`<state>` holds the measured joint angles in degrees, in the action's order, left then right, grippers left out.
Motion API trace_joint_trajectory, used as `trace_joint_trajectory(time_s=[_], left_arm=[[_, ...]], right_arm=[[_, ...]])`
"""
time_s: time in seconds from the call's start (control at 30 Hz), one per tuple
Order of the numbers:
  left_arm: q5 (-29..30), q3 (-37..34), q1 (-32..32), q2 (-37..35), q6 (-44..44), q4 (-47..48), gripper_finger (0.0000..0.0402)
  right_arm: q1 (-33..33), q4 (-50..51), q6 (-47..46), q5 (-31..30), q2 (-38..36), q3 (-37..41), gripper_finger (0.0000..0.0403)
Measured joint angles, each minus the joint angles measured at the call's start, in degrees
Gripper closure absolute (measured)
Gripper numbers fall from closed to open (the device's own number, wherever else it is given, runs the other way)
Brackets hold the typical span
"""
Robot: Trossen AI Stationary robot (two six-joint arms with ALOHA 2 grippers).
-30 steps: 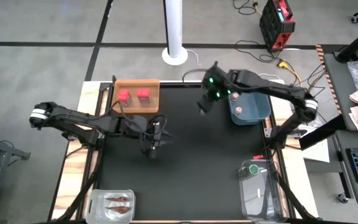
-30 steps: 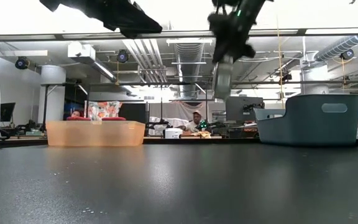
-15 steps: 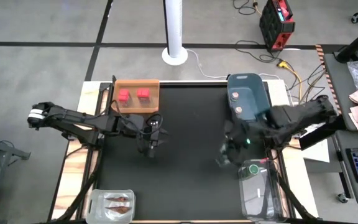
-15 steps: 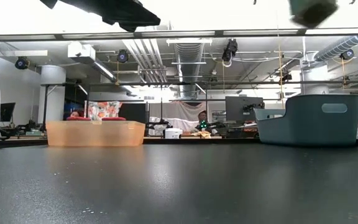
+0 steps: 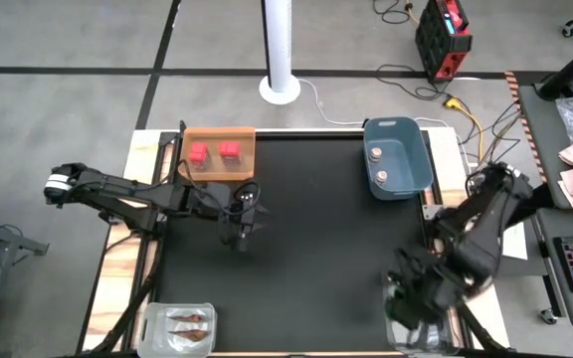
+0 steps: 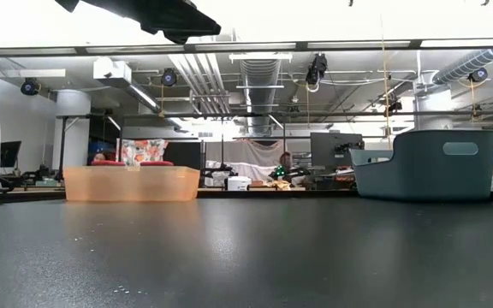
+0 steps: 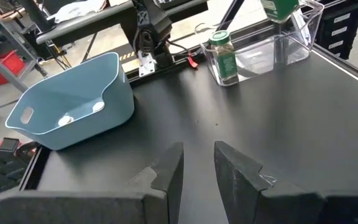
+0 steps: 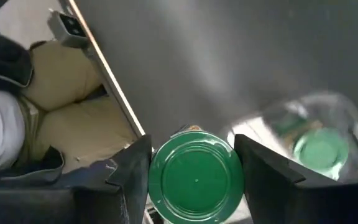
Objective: Sort spices by type
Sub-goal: Put the green seasoning bottle into the transparent bin
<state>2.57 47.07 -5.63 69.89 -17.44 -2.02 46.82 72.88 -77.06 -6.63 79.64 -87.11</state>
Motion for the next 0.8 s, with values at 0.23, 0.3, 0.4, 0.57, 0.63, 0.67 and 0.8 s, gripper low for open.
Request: trace_joint_trajectory(time_s=[0.23, 0.3, 0.4, 0.57, 0.63, 0.67, 0.8], left_arm=[[0.0, 0.0, 0.0, 0.0, 0.1, 0.0, 0.0326], [0.0, 0.0, 0.0, 0.0, 0.2, 0.0, 0.0326], [0.0, 0.0, 0.0, 0.0, 0.8, 0.0, 0.0326], [0.0, 0.0, 0.0, 0.0, 1.1, 0.6, 0.0326], [0.0, 0.0, 0.0, 0.0, 1.4, 0.6, 0.0326], [0.0, 0.0, 0.0, 0.0, 1.4, 0.6, 0.0326], [0.0, 0.0, 0.0, 0.0, 1.5, 0.7, 0.0326]], right_arm=[[8.7, 1.8, -16.7, -5.6, 1.6, 0.0, 0.0207], [10.8, 4.8, -22.0, -6.6, 1.7, 0.3, 0.0207], [13.7, 8.9, -27.8, -6.7, 2.0, 1.4, 0.0207], [17.1, 9.1, -28.9, -9.3, 3.0, 4.8, 0.0207], [18.1, 8.9, -28.0, -10.7, 4.1, 6.1, 0.0207], [18.3, 8.8, -27.4, -11.0, 4.7, 6.7, 0.0207], [18.7, 8.3, -25.6, -11.4, 7.6, 8.4, 0.0207]])
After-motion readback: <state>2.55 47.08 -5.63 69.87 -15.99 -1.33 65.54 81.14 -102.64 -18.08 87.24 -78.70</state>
